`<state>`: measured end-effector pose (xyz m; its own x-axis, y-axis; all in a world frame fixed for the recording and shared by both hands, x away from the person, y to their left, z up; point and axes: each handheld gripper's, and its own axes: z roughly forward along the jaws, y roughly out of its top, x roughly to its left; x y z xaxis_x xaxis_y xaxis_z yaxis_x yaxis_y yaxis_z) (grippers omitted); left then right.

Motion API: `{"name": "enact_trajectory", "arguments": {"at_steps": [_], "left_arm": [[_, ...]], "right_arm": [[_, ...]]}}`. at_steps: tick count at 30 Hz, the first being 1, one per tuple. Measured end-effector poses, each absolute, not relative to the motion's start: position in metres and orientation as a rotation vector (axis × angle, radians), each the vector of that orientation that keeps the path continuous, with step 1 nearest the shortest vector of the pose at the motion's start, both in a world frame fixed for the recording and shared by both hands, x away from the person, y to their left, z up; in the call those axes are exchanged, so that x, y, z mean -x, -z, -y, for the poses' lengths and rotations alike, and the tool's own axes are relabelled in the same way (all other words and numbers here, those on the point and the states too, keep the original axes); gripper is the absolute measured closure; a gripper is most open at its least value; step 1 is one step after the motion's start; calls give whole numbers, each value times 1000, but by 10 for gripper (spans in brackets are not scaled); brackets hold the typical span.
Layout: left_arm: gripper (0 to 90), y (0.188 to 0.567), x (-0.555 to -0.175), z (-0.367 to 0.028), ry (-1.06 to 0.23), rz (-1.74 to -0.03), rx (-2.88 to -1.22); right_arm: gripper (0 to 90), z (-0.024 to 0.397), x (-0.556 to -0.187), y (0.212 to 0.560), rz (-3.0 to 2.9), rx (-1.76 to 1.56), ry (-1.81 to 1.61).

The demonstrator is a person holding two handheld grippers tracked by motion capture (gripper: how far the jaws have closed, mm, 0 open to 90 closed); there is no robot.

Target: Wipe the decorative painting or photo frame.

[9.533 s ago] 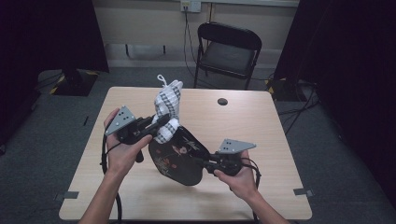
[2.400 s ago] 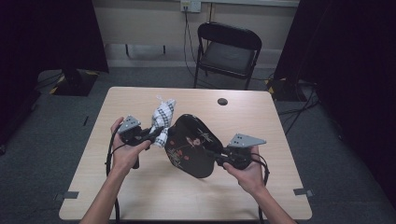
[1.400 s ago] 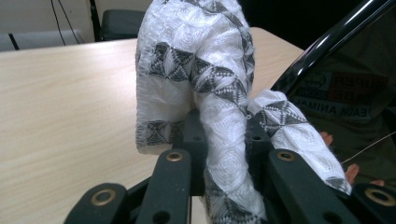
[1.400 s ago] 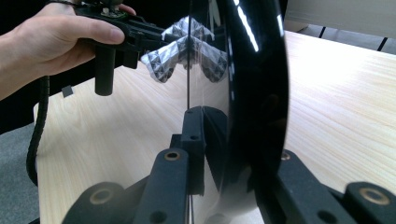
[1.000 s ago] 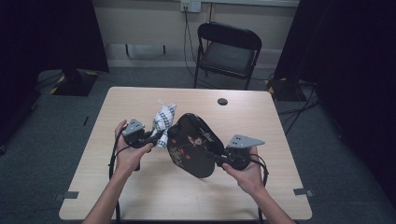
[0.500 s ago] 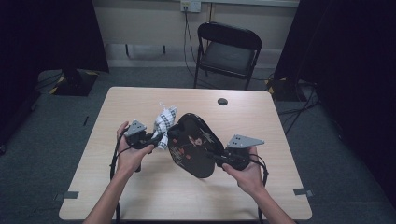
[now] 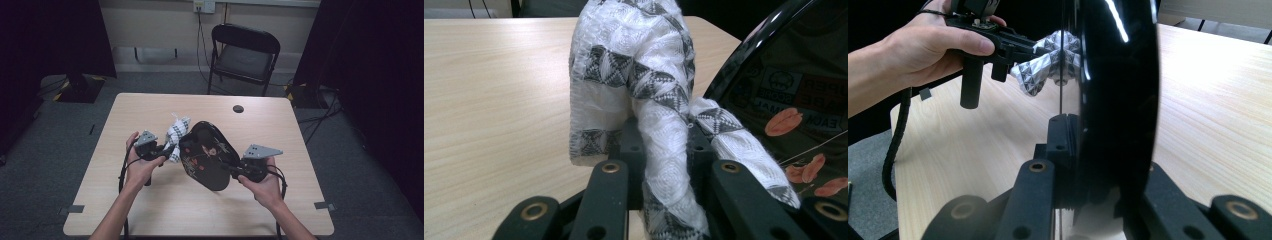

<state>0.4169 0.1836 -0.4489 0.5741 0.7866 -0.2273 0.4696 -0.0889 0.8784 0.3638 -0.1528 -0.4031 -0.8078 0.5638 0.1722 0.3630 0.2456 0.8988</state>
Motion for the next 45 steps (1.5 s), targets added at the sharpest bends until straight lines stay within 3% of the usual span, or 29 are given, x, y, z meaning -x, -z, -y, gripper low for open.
{"name": "enact_trajectory", "arguments": {"at_steps": [9, 16, 26, 36, 45], "left_arm": [[771, 465, -418, -175, -356, -1053, -1834], [769, 449, -417, -185, -362, -1043, -1720], [770, 462, -417, -177, -343, -1060, -1806], [768, 452, -416, -182, -359, -1051, -1739], [769, 468, -418, -175, -326, -1046, -1840]], "right_arm": [[809, 153, -364, 403, -2328, -878, -1591], [809, 153, -364, 404, -2326, -878, -1594], [809, 152, -364, 404, -2328, -879, -1591], [809, 152, -363, 405, -2328, -879, -1592], [808, 152, -364, 405, -2328, -882, -1590]]}}
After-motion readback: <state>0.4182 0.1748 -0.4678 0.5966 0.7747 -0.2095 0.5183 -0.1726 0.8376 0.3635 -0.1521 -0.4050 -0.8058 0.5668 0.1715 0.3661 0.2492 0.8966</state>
